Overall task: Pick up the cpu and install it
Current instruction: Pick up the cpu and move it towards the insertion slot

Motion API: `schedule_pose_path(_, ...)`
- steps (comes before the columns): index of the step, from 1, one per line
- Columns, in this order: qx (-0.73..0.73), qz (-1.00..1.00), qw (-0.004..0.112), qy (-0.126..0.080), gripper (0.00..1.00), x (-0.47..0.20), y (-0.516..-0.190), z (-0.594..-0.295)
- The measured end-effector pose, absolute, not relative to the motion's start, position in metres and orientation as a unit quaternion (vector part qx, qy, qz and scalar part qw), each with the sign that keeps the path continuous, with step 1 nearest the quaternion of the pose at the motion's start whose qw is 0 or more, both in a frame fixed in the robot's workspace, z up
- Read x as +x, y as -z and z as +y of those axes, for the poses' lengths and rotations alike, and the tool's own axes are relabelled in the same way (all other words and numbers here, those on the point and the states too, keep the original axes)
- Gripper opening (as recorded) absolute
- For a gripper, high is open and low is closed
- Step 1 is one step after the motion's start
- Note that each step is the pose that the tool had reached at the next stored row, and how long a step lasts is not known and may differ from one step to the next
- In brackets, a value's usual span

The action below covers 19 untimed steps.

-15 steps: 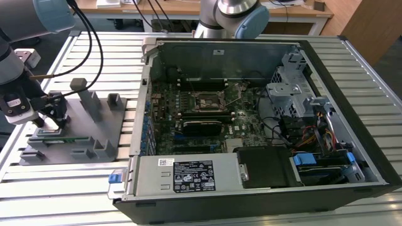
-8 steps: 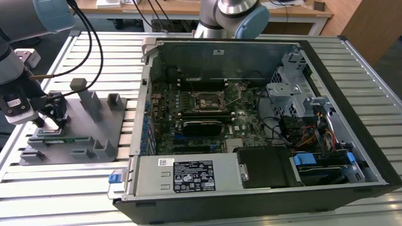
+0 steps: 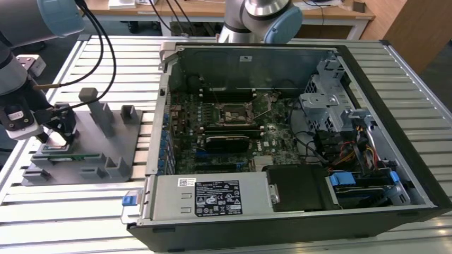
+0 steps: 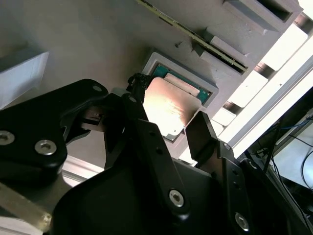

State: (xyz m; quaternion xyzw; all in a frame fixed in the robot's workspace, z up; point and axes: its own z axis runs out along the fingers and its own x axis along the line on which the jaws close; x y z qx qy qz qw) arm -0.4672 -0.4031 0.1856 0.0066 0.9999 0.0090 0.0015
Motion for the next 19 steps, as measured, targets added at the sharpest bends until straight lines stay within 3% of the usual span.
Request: schedule_pose_path(19,0.007,1.0,0.002,-0.01,0.54,-0.4671,-0.1914,-0.4031)
